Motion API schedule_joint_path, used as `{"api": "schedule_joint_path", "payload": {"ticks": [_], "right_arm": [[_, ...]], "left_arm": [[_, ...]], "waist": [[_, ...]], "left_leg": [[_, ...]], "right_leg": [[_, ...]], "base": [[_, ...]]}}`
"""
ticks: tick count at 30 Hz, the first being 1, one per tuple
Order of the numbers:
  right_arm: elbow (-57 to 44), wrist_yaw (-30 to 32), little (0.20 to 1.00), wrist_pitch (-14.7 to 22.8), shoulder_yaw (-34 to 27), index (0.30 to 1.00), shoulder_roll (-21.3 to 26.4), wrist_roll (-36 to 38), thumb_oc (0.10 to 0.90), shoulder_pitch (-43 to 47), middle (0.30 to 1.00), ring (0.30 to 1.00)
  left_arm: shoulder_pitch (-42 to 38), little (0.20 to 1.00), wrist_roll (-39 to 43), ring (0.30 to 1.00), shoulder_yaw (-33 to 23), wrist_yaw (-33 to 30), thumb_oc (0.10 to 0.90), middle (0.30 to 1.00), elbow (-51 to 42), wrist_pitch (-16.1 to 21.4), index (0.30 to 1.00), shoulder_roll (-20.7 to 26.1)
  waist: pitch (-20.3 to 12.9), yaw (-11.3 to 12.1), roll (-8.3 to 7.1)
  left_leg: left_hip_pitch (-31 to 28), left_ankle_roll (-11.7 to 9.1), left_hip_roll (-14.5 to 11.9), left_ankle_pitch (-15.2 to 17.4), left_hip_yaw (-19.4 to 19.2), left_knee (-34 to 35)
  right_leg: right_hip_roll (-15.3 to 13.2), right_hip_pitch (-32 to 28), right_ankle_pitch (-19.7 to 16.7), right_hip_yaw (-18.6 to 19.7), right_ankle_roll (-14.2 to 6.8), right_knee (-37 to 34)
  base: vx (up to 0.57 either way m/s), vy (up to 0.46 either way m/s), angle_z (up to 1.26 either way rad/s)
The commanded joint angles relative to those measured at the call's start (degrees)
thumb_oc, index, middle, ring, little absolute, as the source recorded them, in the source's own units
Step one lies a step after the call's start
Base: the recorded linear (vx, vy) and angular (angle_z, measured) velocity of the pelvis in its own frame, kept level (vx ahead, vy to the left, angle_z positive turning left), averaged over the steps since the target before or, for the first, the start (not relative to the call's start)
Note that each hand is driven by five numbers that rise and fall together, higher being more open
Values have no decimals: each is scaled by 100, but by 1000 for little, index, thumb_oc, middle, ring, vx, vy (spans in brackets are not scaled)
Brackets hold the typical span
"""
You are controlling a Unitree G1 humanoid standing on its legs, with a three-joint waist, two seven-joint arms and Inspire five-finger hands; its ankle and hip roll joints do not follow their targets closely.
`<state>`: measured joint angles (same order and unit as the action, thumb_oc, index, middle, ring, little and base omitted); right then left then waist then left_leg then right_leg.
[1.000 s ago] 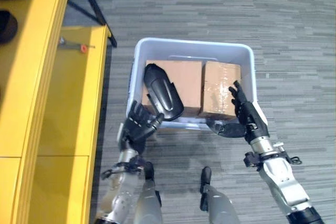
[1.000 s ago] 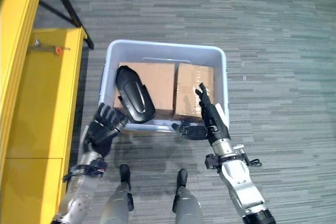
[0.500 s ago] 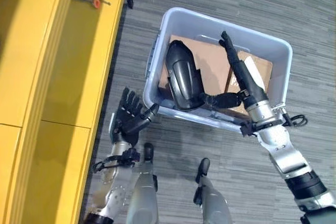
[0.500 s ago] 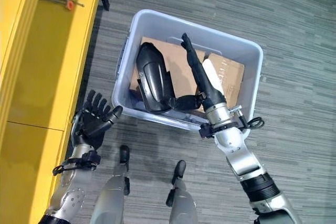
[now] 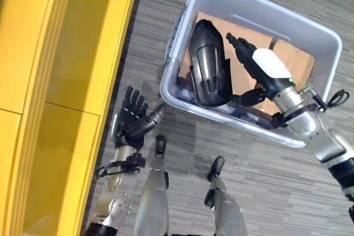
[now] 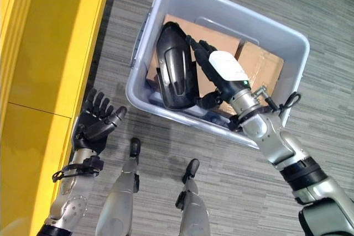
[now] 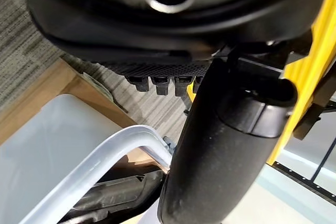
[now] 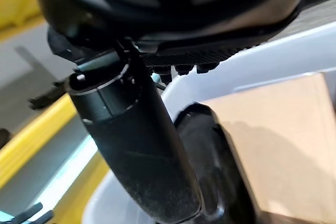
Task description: Move parts from the plastic box to the shelf.
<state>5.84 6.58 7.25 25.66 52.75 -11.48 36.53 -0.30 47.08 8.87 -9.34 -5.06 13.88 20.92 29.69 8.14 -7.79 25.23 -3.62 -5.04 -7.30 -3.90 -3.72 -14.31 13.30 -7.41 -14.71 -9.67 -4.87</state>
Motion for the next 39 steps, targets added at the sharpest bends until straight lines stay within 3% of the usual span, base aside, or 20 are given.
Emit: {"api": "schedule_joint_path", "payload": {"ticks": [1, 9, 10, 12, 14, 16, 19, 25, 39], "right_arm": [[-58, 314, 1000, 160, 127, 1000, 489, -251, 900, 1053, 1000, 1000], [587, 227, 1000, 48, 1915, 1000, 1820, -1795, 900, 2753, 1000, 1000], [719, 157, 1000, 59, 2538, 1000, 2021, -2177, 900, 3287, 1000, 1000], [826, 154, 1000, 56, 2836, 1000, 2056, -2292, 900, 3550, 1000, 1000], [1041, 74, 1000, 43, 3674, 1000, 2262, -2861, 900, 4151, 1000, 1000], [1048, 59, 1000, 61, 3882, 1000, 2288, -2971, 900, 4316, 1000, 1000], [1201, -2, 1000, 114, 4798, 1000, 2371, -3589, 900, 4940, 1000, 1000], [1605, 7, 1000, 120, 5455, 1000, 2235, -4242, 900, 5310, 1000, 1000], [1727, 134, 1000, 96, 5455, 1000, 2145, -4990, 900, 5438, 1000, 1000]], "left_arm": [[-109, 1000, 41, 1000, -80, 185, 900, 1000, -848, 538, 1000, 203], [-185, 1000, 41, 1000, -43, 188, 900, 1000, -964, 589, 1000, 393], [-206, 1000, 36, 1000, -48, 185, 900, 1000, -997, 617, 1000, 457], [-221, 1000, 22, 1000, -64, 169, 900, 1000, -993, 626, 1000, 451], [-248, 1000, -3, 1000, -59, 143, 900, 1000, -980, 642, 1000, 512], [-262, 1000, -14, 1000, -67, 133, 900, 1000, -979, 645, 1000, 515], [-291, 1000, -56, 1000, -72, 102, 900, 1000, -959, 665, 1000, 554], [-360, 1000, -95, 1000, -9, 81, 900, 1000, -932, 690, 1000, 574], [-355, 1000, -60, 1000, 146, 28, 900, 1000, -828, 742, 1000, 863]], "waist": [[-230, 22, -59], [-139, 61, -67], [-119, 72, -67], [-108, 53, -50], [-61, 74, -63], [-59, 62, -54], [-27, 66, -4], [10, 77, 135], [11, 215, 75]], "left_leg": [[24, -306, -497, 71, 141, -293], [83, -352, -495, 5, 167, -222], [109, -368, -497, -11, 176, -210], [123, -370, -493, -18, 185, -203], [136, -393, -492, -9, 213, -191], [162, -387, -483, -41, 220, -174], [194, -398, -474, -56, 246, -162], [290, -415, -456, -93, 282, -151], [626, -411, -440, -112, 315, -183]], "right_leg": [[-513, -226, -209, 9, -308, 449], [-515, -137, -169, -15, -310, 466], [-523, -104, -160, -19, -314, 482], [-523, -87, -152, -22, -313, 496], [-522, -65, -107, -21, -310, 532], [-528, -34, -127, -22, -308, 530], [-538, 7, -116, -40, -311, 568], [-551, 132, -73, -48, -313, 635], [-551, 643, 54, 89, -265, 922]], "base": [[0, 0, 0], [-15, -1, 1], [-30, -3, 1], [0, 0, 0], [0, 0, 0], [-7, 0, 2], [0, -18, 8], [0, -1, 1], [1, -3, -1]]}}
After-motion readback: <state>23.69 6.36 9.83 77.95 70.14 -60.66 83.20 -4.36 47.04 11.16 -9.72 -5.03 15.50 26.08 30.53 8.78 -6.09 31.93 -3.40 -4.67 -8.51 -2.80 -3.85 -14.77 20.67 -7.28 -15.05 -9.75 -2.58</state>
